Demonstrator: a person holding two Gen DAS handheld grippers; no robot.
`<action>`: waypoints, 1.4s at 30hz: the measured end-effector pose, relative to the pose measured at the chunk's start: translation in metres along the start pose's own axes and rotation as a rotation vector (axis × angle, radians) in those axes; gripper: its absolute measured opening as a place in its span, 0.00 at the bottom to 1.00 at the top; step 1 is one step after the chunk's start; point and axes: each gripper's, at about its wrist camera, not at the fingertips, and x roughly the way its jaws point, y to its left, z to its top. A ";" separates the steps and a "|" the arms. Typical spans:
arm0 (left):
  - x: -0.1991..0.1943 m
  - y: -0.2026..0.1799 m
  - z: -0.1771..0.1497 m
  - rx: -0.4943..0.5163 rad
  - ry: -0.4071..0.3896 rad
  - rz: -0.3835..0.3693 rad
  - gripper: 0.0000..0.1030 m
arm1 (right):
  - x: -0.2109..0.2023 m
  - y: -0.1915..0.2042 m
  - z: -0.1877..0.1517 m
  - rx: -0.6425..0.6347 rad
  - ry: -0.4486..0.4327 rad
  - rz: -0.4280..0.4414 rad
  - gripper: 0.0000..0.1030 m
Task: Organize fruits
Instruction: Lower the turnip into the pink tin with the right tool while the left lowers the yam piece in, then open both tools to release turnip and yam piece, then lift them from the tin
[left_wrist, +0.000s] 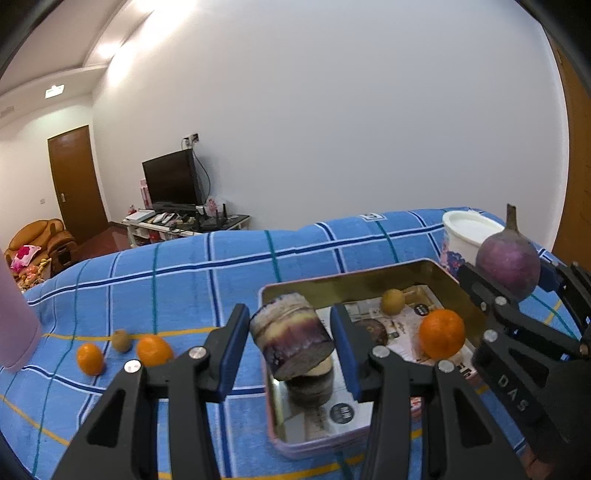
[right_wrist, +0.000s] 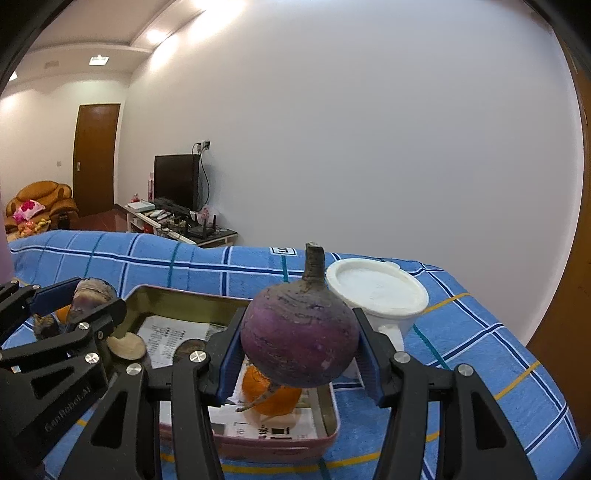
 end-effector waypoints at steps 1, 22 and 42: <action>0.001 -0.002 0.000 0.000 0.002 -0.004 0.46 | 0.001 0.000 0.000 -0.003 0.002 -0.002 0.54; 0.028 -0.006 -0.001 -0.034 0.092 -0.031 0.46 | 0.043 0.011 -0.002 -0.080 0.179 0.092 0.54; 0.032 -0.010 0.001 -0.013 0.074 -0.011 0.49 | 0.050 0.011 -0.004 -0.081 0.222 0.137 0.54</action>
